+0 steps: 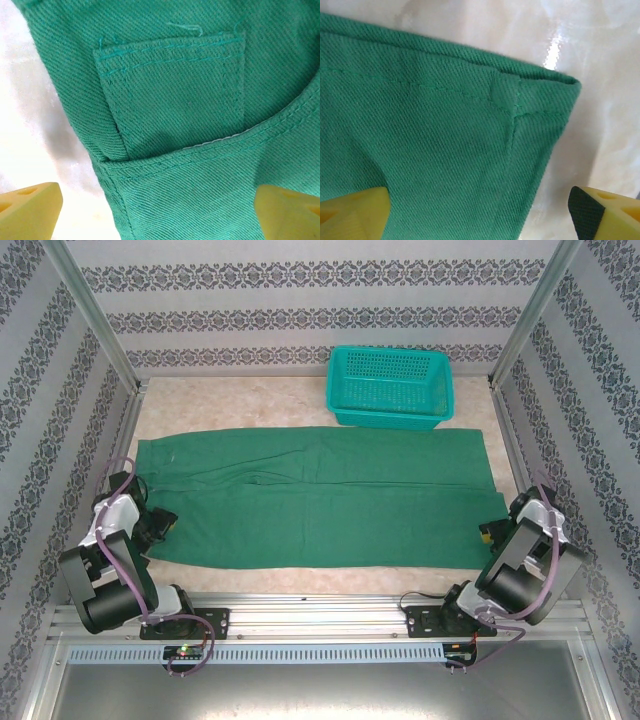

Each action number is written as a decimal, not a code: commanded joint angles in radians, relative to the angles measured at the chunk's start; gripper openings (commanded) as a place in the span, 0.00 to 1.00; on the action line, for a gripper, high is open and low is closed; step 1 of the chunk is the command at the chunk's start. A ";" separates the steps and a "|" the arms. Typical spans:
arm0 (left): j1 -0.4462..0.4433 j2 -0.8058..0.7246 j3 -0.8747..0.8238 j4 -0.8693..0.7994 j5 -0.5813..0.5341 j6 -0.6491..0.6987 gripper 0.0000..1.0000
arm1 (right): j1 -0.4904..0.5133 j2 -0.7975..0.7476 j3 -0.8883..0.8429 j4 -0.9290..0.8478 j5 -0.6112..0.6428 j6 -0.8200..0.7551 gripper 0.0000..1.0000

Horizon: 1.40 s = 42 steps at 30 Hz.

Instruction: Roll up the long pants

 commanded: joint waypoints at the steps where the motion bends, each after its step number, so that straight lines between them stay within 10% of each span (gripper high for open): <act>1: 0.009 -0.023 -0.018 0.000 -0.011 0.028 0.96 | -0.002 0.026 0.000 0.033 -0.005 0.003 0.82; 12: 0.009 -0.102 -0.065 -0.014 -0.051 0.024 0.95 | 0.007 0.069 0.030 -0.024 0.049 -0.067 0.68; 14: 0.009 -0.113 -0.057 -0.016 -0.057 0.022 0.89 | 0.005 0.061 0.009 -0.015 0.048 -0.076 0.49; 15: 0.009 -0.114 -0.055 -0.008 -0.059 0.025 0.76 | 0.005 0.059 0.003 -0.006 0.054 -0.082 0.36; 16: 0.009 -0.114 -0.056 -0.003 -0.064 0.025 0.54 | 0.005 0.059 0.002 -0.005 0.055 -0.076 0.01; 17: 0.008 -0.109 -0.055 0.007 -0.064 0.028 0.09 | 0.002 0.058 0.002 -0.003 0.053 -0.072 0.00; 18: 0.009 -0.103 -0.050 0.005 -0.076 0.023 0.00 | 0.002 0.056 0.002 0.004 0.051 -0.072 0.00; 36: 0.009 -0.244 0.034 -0.102 -0.096 0.051 0.00 | 0.050 -0.198 0.049 -0.019 0.029 0.011 0.00; 39: -0.006 -0.253 0.023 -0.135 -0.128 -0.004 0.52 | 0.044 -0.188 -0.002 0.010 -0.003 0.003 0.00; 42: 0.001 -0.311 -0.025 -0.153 -0.141 -0.074 0.67 | 0.043 -0.179 -0.053 0.035 -0.024 -0.002 0.00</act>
